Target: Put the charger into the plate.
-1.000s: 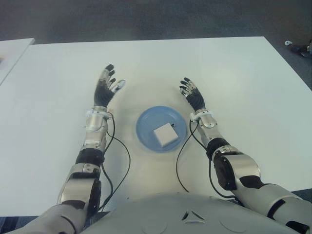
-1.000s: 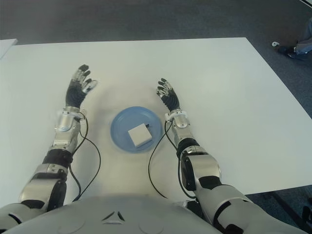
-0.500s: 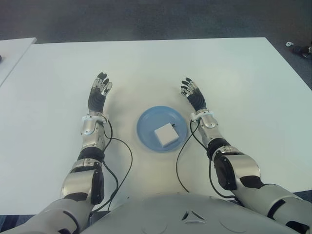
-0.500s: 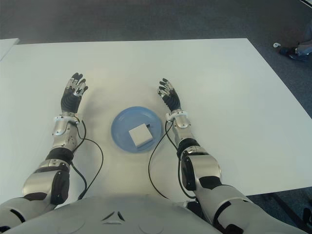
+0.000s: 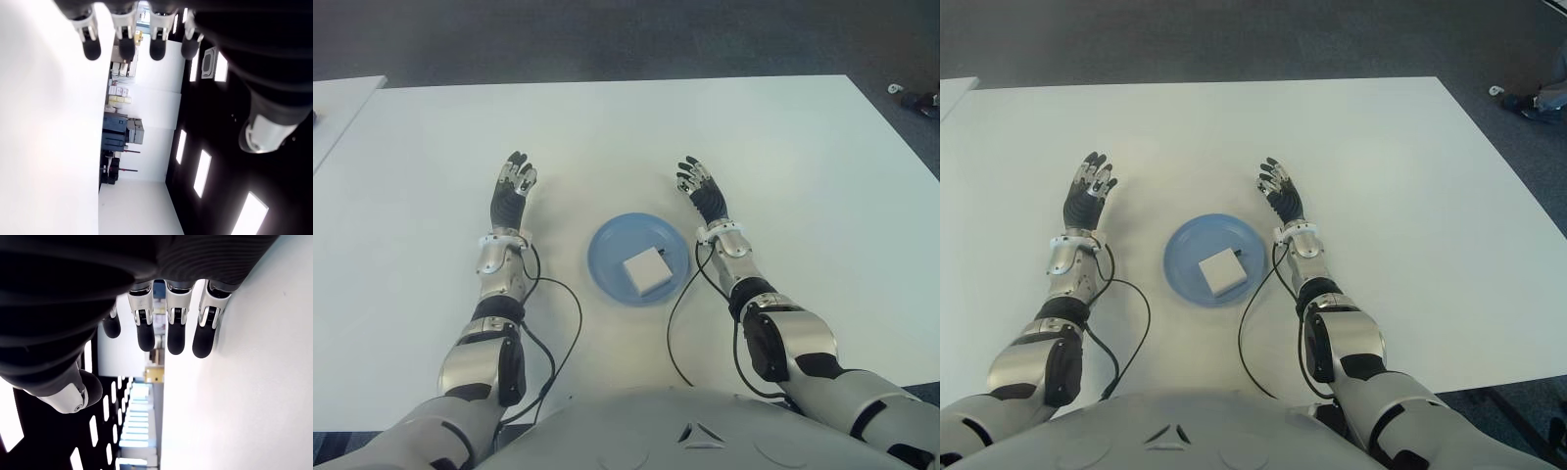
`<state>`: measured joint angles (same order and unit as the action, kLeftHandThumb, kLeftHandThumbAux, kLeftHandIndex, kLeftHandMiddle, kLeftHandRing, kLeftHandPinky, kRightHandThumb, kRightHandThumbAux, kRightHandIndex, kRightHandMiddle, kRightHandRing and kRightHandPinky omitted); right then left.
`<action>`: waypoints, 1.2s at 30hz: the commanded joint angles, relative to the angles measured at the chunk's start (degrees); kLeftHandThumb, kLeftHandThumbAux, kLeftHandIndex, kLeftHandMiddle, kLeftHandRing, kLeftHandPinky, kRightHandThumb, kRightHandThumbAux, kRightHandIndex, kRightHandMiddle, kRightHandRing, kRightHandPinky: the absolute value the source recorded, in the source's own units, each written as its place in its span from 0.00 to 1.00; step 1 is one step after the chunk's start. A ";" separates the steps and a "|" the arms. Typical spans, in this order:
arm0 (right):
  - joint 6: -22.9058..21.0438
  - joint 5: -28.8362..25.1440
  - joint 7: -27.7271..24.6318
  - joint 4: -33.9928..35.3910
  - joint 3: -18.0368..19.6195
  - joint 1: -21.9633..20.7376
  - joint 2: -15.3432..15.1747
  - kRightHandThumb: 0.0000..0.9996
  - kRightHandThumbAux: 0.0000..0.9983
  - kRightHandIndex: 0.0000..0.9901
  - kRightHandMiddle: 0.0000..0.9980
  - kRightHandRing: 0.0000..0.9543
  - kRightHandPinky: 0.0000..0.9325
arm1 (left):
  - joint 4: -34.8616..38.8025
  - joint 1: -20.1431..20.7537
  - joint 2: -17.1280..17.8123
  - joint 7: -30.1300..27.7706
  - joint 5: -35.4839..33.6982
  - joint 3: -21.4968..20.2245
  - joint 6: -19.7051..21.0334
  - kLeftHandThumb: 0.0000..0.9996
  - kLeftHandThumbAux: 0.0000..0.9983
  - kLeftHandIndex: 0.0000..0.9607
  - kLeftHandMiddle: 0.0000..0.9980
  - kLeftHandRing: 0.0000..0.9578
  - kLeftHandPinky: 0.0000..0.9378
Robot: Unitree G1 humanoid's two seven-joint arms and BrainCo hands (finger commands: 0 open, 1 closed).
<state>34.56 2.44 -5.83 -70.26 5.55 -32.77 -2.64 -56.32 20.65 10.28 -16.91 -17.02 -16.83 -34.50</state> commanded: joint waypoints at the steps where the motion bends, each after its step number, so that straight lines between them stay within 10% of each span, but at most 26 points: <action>1: -4.46 -0.19 0.18 -2.62 0.27 4.00 -0.08 0.03 0.56 0.03 0.15 0.14 0.09 | -1.16 -1.51 -1.12 2.47 1.73 -0.05 -0.82 0.00 0.55 0.00 0.00 0.00 0.00; 36: -4.66 -3.88 1.18 -1.15 3.75 4.55 -0.88 0.02 0.53 0.01 0.08 0.06 0.03 | 5.08 -10.09 0.27 6.83 14.35 8.85 4.80 0.05 0.59 0.00 0.00 0.00 0.00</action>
<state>34.52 -1.04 -5.56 -69.25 8.77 -31.78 -3.47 -50.59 13.94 11.05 -10.92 -4.45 -9.34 -33.16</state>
